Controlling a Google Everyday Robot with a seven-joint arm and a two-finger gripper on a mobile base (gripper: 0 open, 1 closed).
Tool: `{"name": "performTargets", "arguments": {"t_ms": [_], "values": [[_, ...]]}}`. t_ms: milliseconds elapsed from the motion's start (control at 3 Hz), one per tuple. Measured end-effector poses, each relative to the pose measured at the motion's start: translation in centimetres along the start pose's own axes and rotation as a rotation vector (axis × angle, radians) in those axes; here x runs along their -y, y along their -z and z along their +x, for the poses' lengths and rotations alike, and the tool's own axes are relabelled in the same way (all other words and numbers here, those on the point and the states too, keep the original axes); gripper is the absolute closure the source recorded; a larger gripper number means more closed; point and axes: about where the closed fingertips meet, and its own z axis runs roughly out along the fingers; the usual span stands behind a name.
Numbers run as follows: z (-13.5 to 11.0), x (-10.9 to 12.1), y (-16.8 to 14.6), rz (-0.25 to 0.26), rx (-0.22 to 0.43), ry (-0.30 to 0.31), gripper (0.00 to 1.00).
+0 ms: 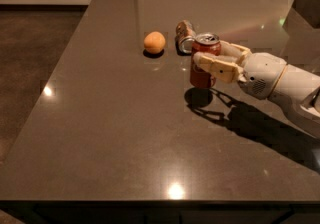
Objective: Place coke can upright
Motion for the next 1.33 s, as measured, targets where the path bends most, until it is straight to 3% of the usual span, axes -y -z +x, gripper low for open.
{"name": "performTargets", "arguments": {"t_ms": [1000, 1333], "values": [[2.8, 0.2, -0.3, 0.015, 0.012, 0.003, 0.15], [2.8, 0.1, -0.5, 0.011, 0.012, 0.005, 0.00]]}}
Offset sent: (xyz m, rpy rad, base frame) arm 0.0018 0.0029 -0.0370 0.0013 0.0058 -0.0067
